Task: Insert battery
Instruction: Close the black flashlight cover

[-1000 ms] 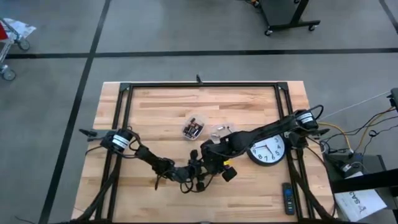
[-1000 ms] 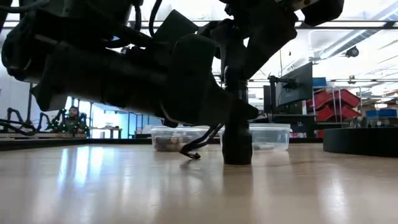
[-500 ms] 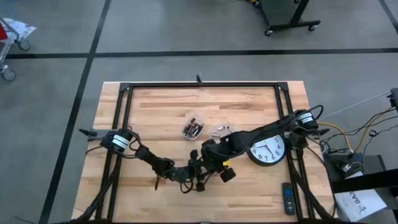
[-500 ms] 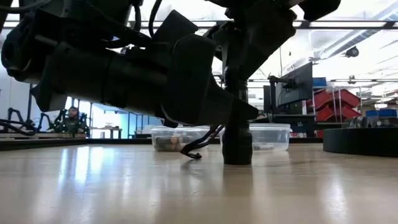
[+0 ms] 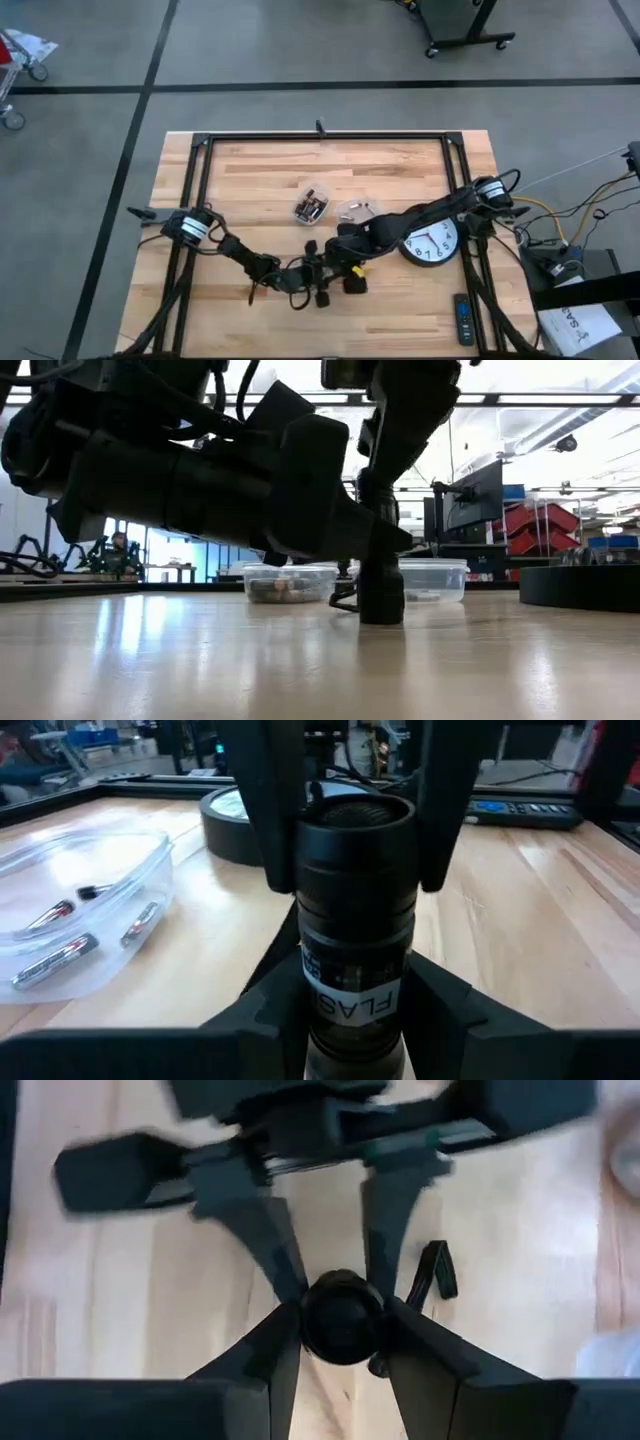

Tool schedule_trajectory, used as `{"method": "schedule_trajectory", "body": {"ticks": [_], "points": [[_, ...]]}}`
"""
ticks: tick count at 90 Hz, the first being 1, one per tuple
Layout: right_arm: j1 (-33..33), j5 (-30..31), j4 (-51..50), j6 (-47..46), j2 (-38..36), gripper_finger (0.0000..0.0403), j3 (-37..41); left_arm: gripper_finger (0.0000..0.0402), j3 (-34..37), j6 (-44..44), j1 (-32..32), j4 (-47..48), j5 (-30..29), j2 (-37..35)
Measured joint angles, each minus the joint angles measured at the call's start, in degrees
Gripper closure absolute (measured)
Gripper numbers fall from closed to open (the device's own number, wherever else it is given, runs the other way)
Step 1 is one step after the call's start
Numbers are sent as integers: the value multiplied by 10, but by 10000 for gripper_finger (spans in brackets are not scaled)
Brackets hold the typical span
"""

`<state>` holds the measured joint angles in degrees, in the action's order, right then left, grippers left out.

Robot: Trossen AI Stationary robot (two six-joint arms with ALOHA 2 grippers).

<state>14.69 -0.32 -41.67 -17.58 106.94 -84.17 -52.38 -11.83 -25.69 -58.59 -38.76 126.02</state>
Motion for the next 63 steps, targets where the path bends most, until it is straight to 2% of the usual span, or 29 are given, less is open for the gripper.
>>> {"method": "schedule_trajectory", "body": {"ticks": [16,40,52,63], "points": [[6,42,0,-130,0,299,1,300,0,-14,1,0,-25,0],[8,96,-2,-311,1,290,1,298,-1,-7,10,1,-48,0],[5,79,-17,-303,-3,288,-7,299,-1,6,9,1,-47,0],[2,76,-58,-225,-9,270,-32,297,-2,11,10,1,-45,0]]}}
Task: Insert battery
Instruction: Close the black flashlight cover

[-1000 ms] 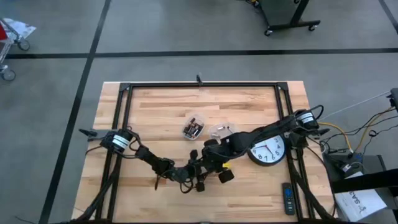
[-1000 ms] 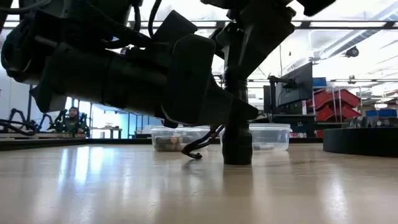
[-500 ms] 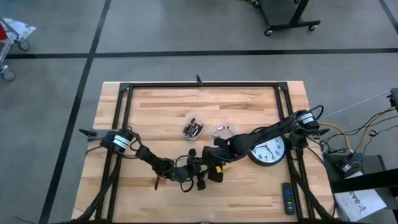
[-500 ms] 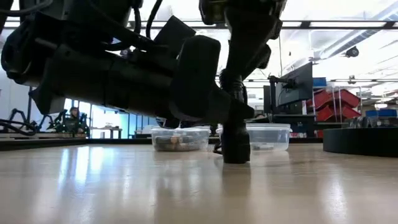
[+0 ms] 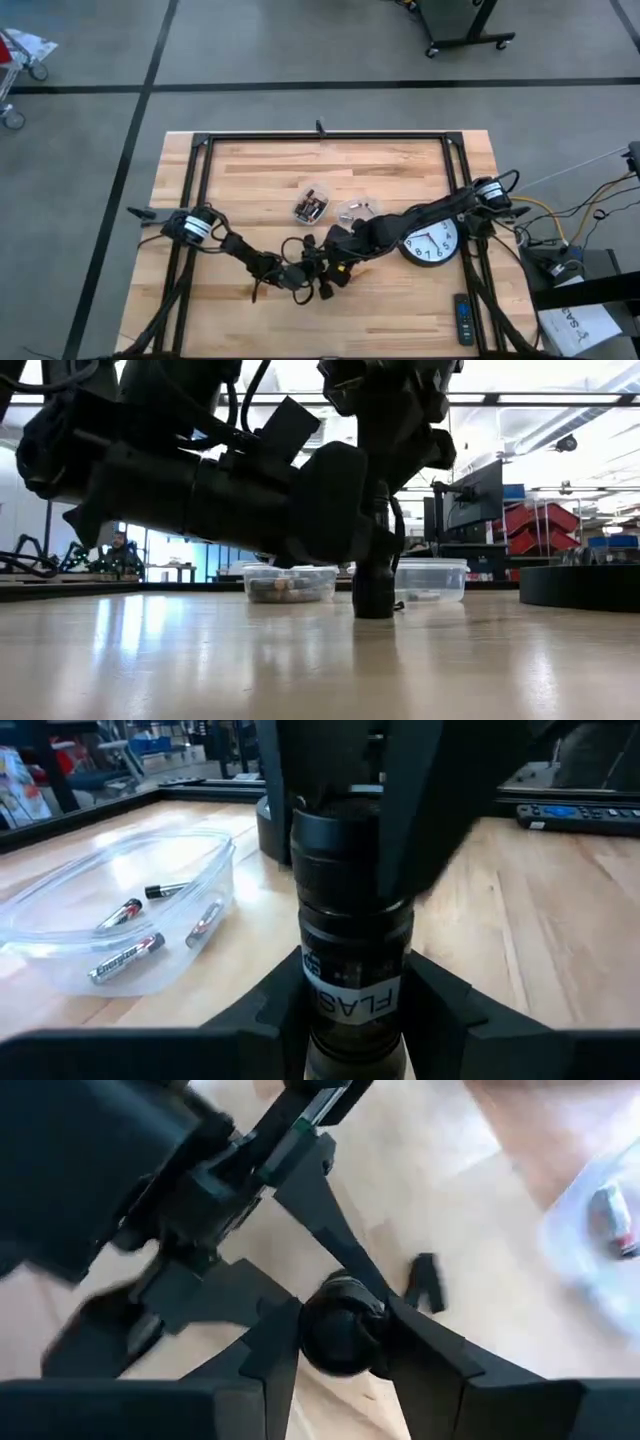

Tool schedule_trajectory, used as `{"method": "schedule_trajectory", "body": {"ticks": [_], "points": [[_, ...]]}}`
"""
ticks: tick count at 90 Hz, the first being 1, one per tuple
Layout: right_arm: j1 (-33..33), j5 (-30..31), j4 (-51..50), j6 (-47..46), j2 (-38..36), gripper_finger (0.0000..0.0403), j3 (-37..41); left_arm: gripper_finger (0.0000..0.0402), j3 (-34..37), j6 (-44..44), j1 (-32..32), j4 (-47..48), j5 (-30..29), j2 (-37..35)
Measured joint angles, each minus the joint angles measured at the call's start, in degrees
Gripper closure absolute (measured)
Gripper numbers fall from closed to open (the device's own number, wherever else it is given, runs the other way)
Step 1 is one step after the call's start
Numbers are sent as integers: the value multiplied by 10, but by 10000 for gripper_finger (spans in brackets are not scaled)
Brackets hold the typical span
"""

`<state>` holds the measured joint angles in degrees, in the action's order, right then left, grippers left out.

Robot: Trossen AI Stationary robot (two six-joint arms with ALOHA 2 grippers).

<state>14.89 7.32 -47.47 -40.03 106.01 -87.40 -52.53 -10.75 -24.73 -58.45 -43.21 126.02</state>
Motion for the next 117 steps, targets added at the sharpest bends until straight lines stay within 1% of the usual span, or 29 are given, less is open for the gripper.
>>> {"method": "schedule_trajectory", "body": {"ticks": [19,28,36,42,52,65,86,105,117], "points": [[-10,-35,-33,211,-5,232,-27,299,0,3,1,0,0,0],[-10,-55,-30,339,-7,222,-30,297,0,3,1,0,0,0],[-9,-59,-29,438,-4,221,-30,298,0,3,1,0,0,0],[-9,-63,-24,483,3,223,-30,300,0,3,1,0,1,0],[-10,-71,-25,529,17,230,-30,297,0,5,1,0,1,0],[-10,-73,-21,542,36,238,-30,297,0,6,1,0,3,0],[-10,-73,-22,537,38,255,-30,295,0,6,1,0,5,0],[-10,-72,-28,479,39,287,-30,300,0,6,1,-1,5,0],[-9,-64,-29,398,40,301,-30,296,0,6,1,-1,5,0]]}}
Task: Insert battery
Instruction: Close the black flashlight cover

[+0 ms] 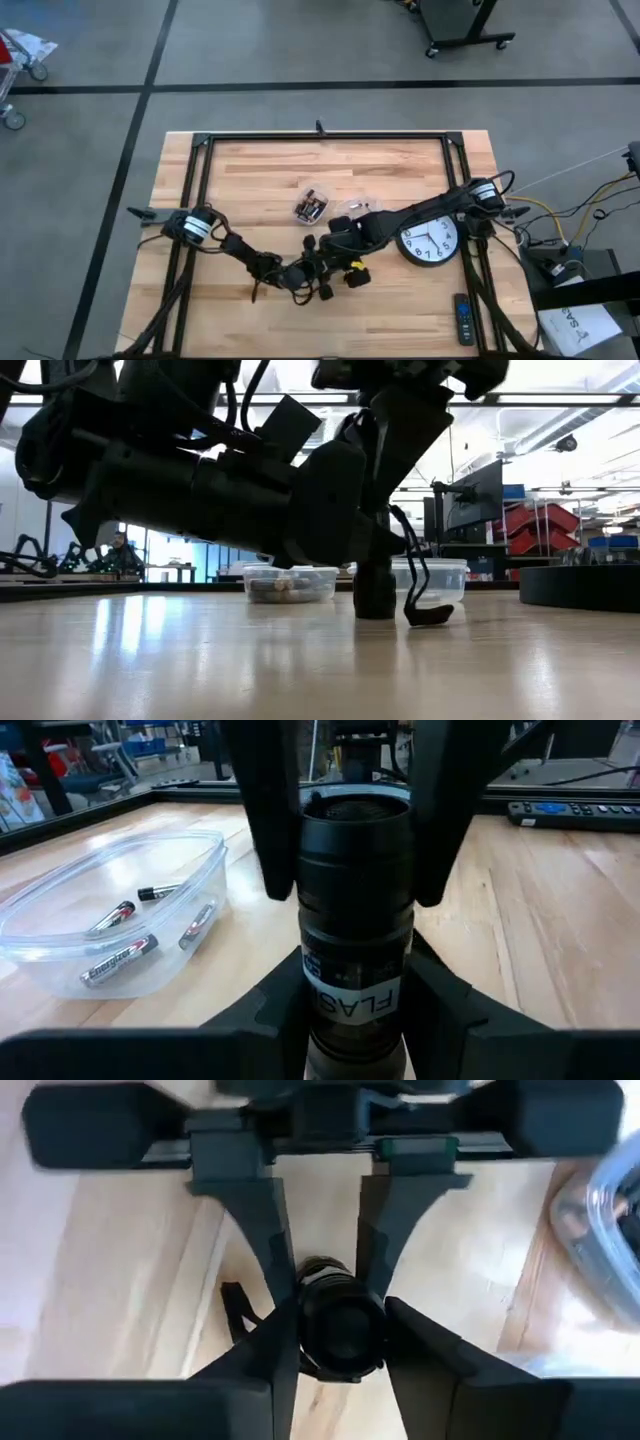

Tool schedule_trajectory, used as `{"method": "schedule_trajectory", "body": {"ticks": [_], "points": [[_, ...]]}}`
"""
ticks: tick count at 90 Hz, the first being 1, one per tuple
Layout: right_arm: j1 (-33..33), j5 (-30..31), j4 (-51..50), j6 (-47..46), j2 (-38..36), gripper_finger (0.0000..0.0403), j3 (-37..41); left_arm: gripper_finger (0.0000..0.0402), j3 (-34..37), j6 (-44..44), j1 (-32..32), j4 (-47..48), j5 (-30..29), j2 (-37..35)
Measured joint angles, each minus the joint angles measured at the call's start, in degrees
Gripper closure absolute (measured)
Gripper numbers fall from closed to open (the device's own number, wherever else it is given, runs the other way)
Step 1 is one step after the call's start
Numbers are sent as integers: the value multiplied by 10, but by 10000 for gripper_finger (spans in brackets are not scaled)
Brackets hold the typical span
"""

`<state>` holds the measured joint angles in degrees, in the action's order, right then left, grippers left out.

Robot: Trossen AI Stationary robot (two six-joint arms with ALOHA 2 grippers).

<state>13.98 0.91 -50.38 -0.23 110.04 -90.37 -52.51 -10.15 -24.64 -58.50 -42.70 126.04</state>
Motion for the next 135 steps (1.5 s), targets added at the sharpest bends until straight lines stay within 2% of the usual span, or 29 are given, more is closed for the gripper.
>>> {"method": "schedule_trajectory", "body": {"ticks": [23,47,54,67,74,82,102,118,135], "points": [[0,8,1,-183,11,281,-1,299,0,0,0,0,-1,0],[1,13,0,-393,12,299,-1,299,0,-5,0,0,-1,0],[1,11,-3,-422,12,290,-4,298,0,-6,0,0,-1,0],[-1,-6,-16,-422,14,249,-23,294,0,-3,0,0,-4,0],[-3,-14,-42,-399,13,228,-40,298,0,-4,0,0,-4,0],[-4,-15,-85,-329,12,209,-63,299,0,-4,0,0,-4,0],[-4,-11,-95,-44,12,180,-114,294,0,-4,0,0,-3,0],[-4,-9,-78,119,11,180,-121,298,0,-4,0,-1,-3,0],[-4,-10,-79,167,16,204,-107,292,0,-4,0,-1,-3,0]]}}
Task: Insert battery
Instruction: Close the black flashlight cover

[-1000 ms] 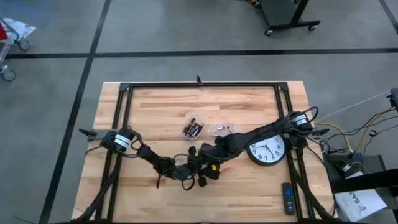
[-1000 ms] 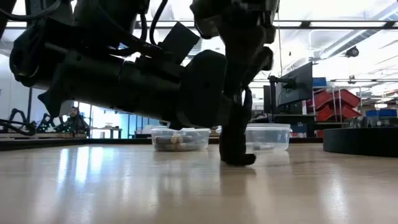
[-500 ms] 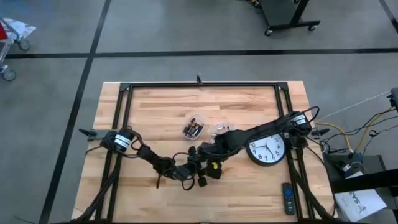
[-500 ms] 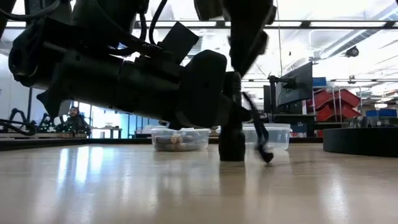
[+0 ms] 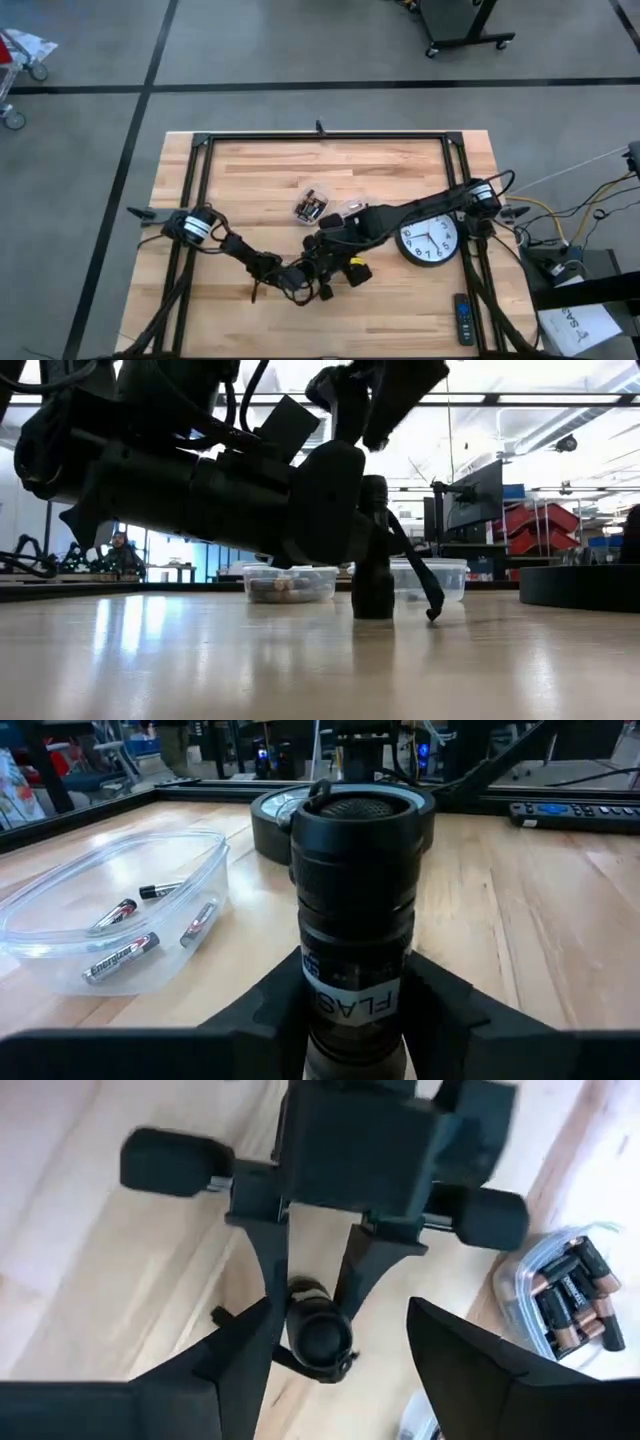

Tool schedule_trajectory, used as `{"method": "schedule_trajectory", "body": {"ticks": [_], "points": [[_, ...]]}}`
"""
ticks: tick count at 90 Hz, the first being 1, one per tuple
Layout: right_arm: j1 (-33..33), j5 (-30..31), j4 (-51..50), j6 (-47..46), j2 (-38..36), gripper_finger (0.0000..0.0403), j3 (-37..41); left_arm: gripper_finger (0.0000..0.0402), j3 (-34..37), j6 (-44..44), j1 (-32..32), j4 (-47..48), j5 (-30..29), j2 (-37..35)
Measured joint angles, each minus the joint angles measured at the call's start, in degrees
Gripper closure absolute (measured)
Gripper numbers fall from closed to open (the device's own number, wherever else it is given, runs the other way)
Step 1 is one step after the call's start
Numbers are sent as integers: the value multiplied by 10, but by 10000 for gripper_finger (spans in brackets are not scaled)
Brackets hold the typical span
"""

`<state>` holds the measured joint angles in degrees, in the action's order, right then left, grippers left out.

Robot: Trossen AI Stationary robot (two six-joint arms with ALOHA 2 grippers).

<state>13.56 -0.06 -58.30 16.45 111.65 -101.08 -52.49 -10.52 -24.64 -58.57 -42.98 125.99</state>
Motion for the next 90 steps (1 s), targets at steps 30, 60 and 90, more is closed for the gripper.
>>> {"method": "schedule_trajectory", "body": {"ticks": [30,60,90], "points": [[0,-19,9,66,0,238,30,293,0,0,0,-1,1,0],[-2,-16,25,97,0,259,49,294,0,0,0,-1,2,0],[-2,-16,43,91,-1,303,60,296,0,0,0,-1,2,0]]}}
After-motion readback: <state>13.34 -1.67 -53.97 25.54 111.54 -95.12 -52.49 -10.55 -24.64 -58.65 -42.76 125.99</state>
